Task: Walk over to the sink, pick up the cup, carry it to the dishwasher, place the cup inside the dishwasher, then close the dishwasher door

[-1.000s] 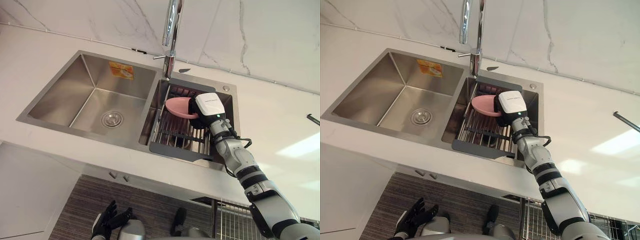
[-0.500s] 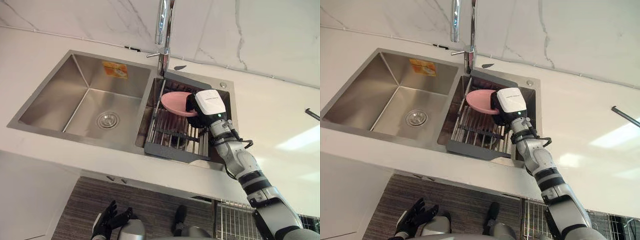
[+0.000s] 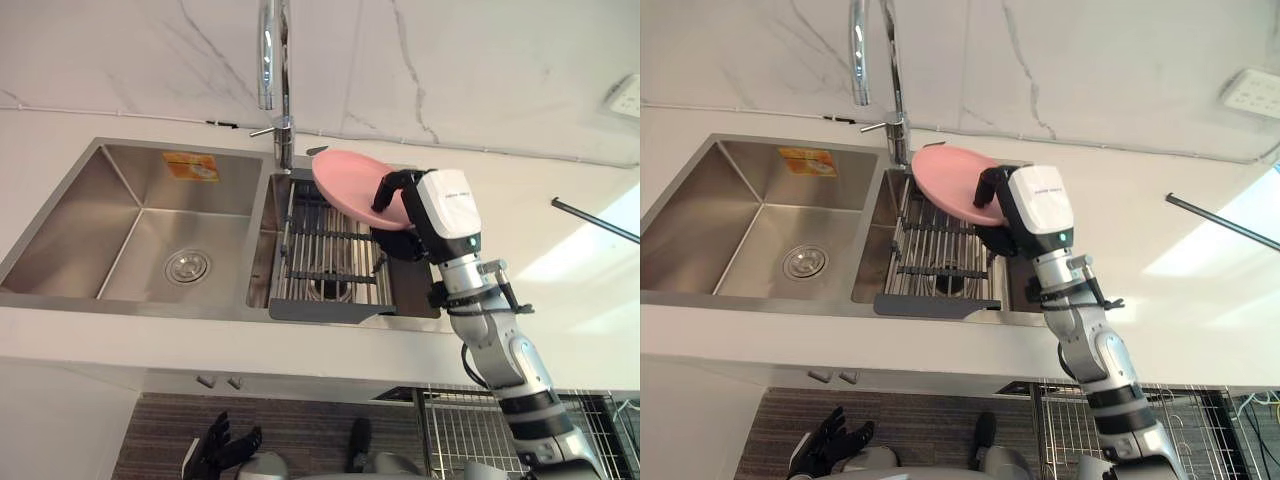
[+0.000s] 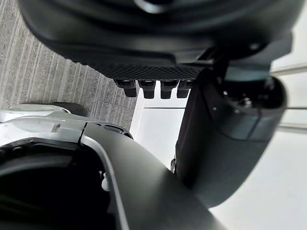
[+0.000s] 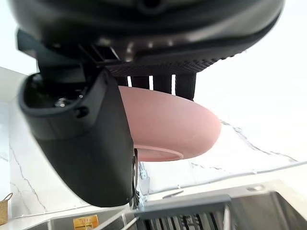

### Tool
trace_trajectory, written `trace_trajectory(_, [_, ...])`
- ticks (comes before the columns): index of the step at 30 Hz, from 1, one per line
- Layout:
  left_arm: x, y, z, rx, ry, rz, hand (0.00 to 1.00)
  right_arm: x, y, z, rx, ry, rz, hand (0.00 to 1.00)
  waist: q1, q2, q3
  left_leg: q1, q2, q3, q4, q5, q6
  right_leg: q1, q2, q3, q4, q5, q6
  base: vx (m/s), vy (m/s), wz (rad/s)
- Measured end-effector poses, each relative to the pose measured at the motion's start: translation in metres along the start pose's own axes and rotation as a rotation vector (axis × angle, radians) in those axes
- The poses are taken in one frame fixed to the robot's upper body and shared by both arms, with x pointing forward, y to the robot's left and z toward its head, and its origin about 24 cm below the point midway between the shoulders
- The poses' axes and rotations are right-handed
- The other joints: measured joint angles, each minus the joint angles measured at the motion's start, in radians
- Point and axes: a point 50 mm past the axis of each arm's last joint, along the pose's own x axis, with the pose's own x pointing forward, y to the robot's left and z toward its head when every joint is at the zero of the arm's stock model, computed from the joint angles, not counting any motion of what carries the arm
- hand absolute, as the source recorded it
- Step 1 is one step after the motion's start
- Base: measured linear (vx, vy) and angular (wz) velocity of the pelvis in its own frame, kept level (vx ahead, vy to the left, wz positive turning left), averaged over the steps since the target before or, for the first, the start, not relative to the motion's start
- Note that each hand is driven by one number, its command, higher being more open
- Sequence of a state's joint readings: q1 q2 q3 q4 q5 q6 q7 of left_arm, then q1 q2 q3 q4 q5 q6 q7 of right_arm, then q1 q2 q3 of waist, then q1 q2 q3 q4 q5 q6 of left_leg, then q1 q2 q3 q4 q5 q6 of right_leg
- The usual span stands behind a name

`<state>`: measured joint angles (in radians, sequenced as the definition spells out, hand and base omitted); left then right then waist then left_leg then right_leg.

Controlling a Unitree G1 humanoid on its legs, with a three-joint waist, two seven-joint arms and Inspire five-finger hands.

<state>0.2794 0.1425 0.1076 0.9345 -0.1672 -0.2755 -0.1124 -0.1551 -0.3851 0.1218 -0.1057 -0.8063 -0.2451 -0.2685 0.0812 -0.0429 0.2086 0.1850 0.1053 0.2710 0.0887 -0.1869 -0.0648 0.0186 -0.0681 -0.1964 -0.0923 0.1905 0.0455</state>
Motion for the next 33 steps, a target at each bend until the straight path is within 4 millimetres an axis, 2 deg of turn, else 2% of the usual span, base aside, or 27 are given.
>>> trace_trajectory(4, [-0.001, -0.003, -0.005, 0.006, 0.019, -0.007, 1.0, -0.019, 0.002, -0.001, 0.037, 0.03, 0.01, 0.0, -0.011, 0.027, -0.016, 0.016, 0.008, 0.019, -0.017, 0.003, -0.008, 0.0, 0.014, 0.014, 0.0, -0.006, -0.003, -0.01, -0.012, -0.13])
trace_trajectory(11, [-0.002, -0.007, -0.009, 0.027, 0.032, -0.023, 1.0, -0.045, -0.005, -0.01, 0.053, 0.14, -0.098, 0.0, -0.03, 0.046, -0.028, 0.037, 0.021, 0.039, -0.019, 0.002, -0.015, 0.002, 0.032, 0.033, 0.0, -0.004, -0.01, 0.02, 0.004, -0.1])
trace_trajectory(16, [-0.002, -0.006, -0.011, 0.048, 0.039, -0.019, 1.0, -0.059, -0.011, -0.015, 0.052, 0.21, -0.185, 0.0, -0.048, 0.048, -0.029, 0.05, 0.02, 0.062, -0.013, 0.0, -0.015, 0.005, 0.036, 0.059, 0.0, -0.004, -0.009, -0.01, 0.017, -0.16])
trace_trajectory(23, [-0.003, -0.008, -0.011, 0.064, 0.031, -0.032, 1.0, -0.075, -0.036, -0.024, -0.015, 0.309, -0.341, 0.0, -0.072, 0.046, -0.028, 0.041, -0.004, 0.112, 0.022, -0.02, -0.001, -0.031, 0.038, 0.144, 0.006, 0.029, -0.006, -0.04, 0.02, -0.36])
trace_trajectory(25, [-0.002, -0.009, -0.009, 0.082, 0.021, -0.042, 1.0, -0.082, -0.044, -0.029, -0.043, 0.363, -0.401, 0.0, -0.074, 0.039, -0.026, 0.015, -0.018, 0.146, 0.045, -0.036, 0.011, -0.07, 0.036, 0.187, 0.01, 0.052, 0.0, -0.13, 0.043, -0.63])
trace_trajectory(26, [0.0, -0.007, -0.004, 0.093, 0.005, -0.043, 1.0, -0.089, -0.046, -0.03, -0.055, 0.402, -0.423, 0.0, -0.075, 0.02, -0.016, -0.012, -0.025, 0.171, 0.079, -0.038, 0.018, -0.111, 0.035, 0.211, 0.041, 0.06, 0.011, -0.15, 0.026, -0.72])
trace_trajectory(27, [0.001, -0.006, -0.001, 0.096, -0.004, -0.039, 1.0, -0.09, -0.046, -0.03, -0.055, 0.418, -0.432, 0.0, -0.078, 0.02, -0.015, -0.033, -0.023, 0.199, 0.102, -0.041, 0.024, -0.136, 0.038, 0.209, 0.036, 0.096, 0.044, -0.21, -0.007, -0.88])
trace_trajectory(28, [0.001, -0.006, -0.001, 0.095, -0.003, -0.037, 1.0, -0.09, -0.047, -0.03, -0.057, 0.418, -0.441, 0.0, -0.073, 0.026, -0.008, -0.049, -0.001, 0.231, 0.108, -0.049, 0.039, -0.162, 0.036, 0.185, 0.067, 0.087, 0.069, -0.23, -0.014, -0.77])
trace_trajectory(29, [0.006, -0.007, 0.007, 0.102, -0.021, -0.042, 1.0, -0.092, -0.048, -0.031, -0.07, 0.43, -0.466, 0.0, -0.089, 0.022, 0.013, -0.051, 0.005, 0.252, 0.112, -0.054, 0.044, -0.237, 0.006, 0.068, 0.343, -0.105, -0.035, -0.21, -0.018, -0.46])
trace_trajectory(30, [0.007, -0.006, 0.01, 0.113, -0.027, -0.044, 1.0, -0.094, -0.048, -0.032, -0.077, 0.444, -0.479, 0.0, -0.101, 0.014, 0.018, -0.05, 0.004, 0.257, 0.11, -0.054, 0.044, -0.265, -0.038, -0.009, 0.537, -0.232, -0.047, -0.15, -0.025, -0.29])
trace_trajectory(31, [0.007, -0.004, 0.01, 0.113, -0.024, -0.041, 1.0, -0.096, -0.049, -0.034, -0.089, 0.452, -0.497, 0.0, -0.098, 0.006, 0.016, -0.047, 0.004, 0.271, 0.123, -0.054, 0.044, -0.255, -0.094, -0.076, 0.683, -0.32, -0.042, -0.09, -0.039, -0.25])
trace_trajectory(32, [0.006, -0.004, 0.01, 0.11, -0.024, -0.037, 1.0, -0.096, -0.049, -0.034, -0.095, 0.45, -0.508, 0.0, -0.096, -0.001, 0.012, -0.048, 0.004, 0.279, 0.134, -0.057, 0.043, -0.239, -0.117, -0.099, 0.715, -0.354, -0.038, -0.07, -0.057, -0.48])
trace_trajectory(33, [0.007, -0.002, 0.013, 0.1, -0.037, -0.029, 1.0, -0.092, -0.051, -0.033, -0.098, 0.433, -0.532, 0.0, -0.092, -0.022, 0.009, -0.066, 0.002, 0.291, 0.19, -0.08, 0.032, -0.218, -0.132, -0.124, 0.678, -0.391, -0.023, -0.07, -0.076, -0.62])
